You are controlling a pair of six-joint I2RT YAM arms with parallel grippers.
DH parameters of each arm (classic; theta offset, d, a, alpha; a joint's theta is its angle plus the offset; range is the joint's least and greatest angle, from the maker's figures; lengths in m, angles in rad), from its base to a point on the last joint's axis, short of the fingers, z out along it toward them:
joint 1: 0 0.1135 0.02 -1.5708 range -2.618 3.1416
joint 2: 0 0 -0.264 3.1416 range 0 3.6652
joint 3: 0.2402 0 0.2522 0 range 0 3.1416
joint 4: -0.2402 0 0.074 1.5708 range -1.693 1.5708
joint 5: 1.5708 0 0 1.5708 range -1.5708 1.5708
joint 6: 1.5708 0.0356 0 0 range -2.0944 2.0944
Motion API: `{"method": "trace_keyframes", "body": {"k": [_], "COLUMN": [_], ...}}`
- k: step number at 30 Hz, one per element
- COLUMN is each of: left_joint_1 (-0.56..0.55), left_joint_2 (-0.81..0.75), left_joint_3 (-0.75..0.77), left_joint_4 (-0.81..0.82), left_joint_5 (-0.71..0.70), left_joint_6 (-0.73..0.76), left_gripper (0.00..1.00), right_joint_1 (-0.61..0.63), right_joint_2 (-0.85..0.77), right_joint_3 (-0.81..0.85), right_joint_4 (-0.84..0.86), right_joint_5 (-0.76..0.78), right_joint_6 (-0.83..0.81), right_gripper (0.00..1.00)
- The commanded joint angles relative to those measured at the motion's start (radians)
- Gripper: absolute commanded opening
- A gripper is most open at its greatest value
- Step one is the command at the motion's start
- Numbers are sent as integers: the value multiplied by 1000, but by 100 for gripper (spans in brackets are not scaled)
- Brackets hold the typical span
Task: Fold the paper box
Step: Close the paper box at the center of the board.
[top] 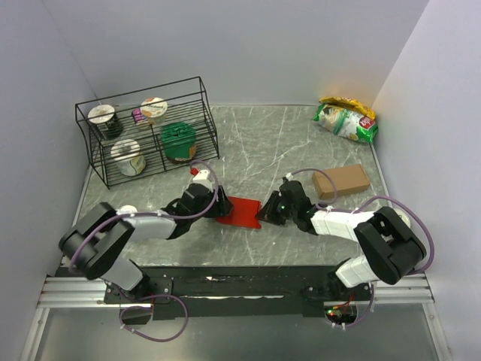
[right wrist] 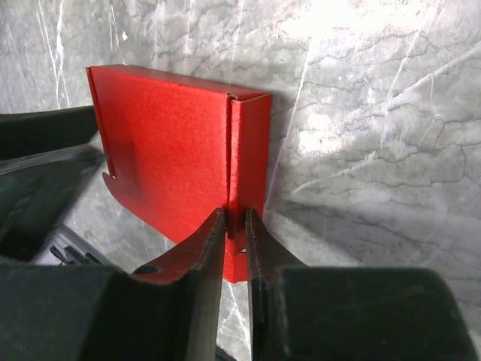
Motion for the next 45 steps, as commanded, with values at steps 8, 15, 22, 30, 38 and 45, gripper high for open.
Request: {"method": "trace_keyframes", "body": {"k": [8,15,22,30,38,45], "left_joint_1": [54,57,64,126,218,306], "left_joint_2": [-67,52,42,-12,-147,-239], "left_joint_3": [-81,-118,-98,-38,-60,-136], "left_joint_4": [51,205,188,114,70,42], "left_joint_5": [148,219,219,263,306,348], "left_joint_6": [-24,-28,40,141,100,72], "left_gripper": [57,36,32,59,89,91], "right_joint_1": [-3,0,76,110,136,211], "right_joint_2": [4,-22,-203,-190,77,265], "right_joint_3": [12,9,44,214,482,610], "right_joint_4": [-133,-149,-265,-258,-424,-481], "right_joint_5": [129,157,332,90,-7,19], "right_joint_6": [-62,-77,-281,-856,-1159,-1271], "right_gripper": [17,24,87,98,100,100]}}
